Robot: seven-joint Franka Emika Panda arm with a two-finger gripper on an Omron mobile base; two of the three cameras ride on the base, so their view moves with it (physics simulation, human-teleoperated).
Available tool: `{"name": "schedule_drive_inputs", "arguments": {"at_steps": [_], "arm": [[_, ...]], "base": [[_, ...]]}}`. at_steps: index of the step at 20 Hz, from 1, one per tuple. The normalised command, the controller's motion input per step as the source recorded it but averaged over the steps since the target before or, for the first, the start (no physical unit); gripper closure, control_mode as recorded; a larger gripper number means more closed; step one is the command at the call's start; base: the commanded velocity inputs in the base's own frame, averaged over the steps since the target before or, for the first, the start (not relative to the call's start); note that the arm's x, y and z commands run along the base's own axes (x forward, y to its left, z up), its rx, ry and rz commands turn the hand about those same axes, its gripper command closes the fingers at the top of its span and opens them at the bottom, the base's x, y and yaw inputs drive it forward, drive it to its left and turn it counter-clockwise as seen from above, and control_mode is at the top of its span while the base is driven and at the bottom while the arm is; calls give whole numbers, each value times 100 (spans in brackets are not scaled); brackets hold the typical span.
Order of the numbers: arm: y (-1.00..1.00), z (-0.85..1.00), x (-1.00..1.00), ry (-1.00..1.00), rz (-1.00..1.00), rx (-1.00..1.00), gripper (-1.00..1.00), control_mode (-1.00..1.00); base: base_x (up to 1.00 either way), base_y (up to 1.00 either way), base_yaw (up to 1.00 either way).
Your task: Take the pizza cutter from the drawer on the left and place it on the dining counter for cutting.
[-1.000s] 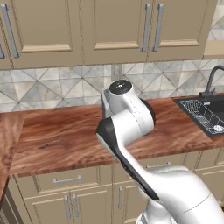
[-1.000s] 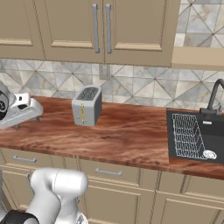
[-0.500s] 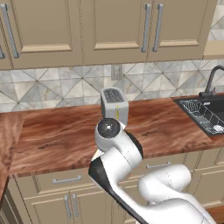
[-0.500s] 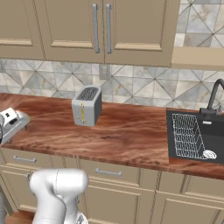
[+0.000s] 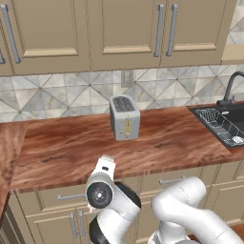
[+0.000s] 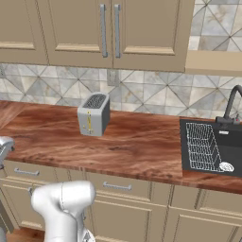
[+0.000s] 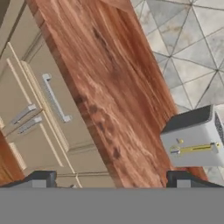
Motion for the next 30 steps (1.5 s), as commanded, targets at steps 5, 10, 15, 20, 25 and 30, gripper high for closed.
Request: {"name": "schedule_drive_inputs", "arguments": {"at_steps": [5,10,15,20,25,30], "arm": [[34,-24,-3,-16,0,-12,-100,-100],[27,-27,0,-16,0,-12,-100,-100],[30,-36,0,-17,0,-14,-100,-100],[28,-33,0,-14,0,-13,-100,-100],[25,-32,0,-14,0,-13,-100,-100],[21,-31,0,-13,0,-12,-100,-100]], "base": [[0,0,0],[0,0,0],[0,0,0],[0,0,0],[0,0,0],[0,0,0]]}}
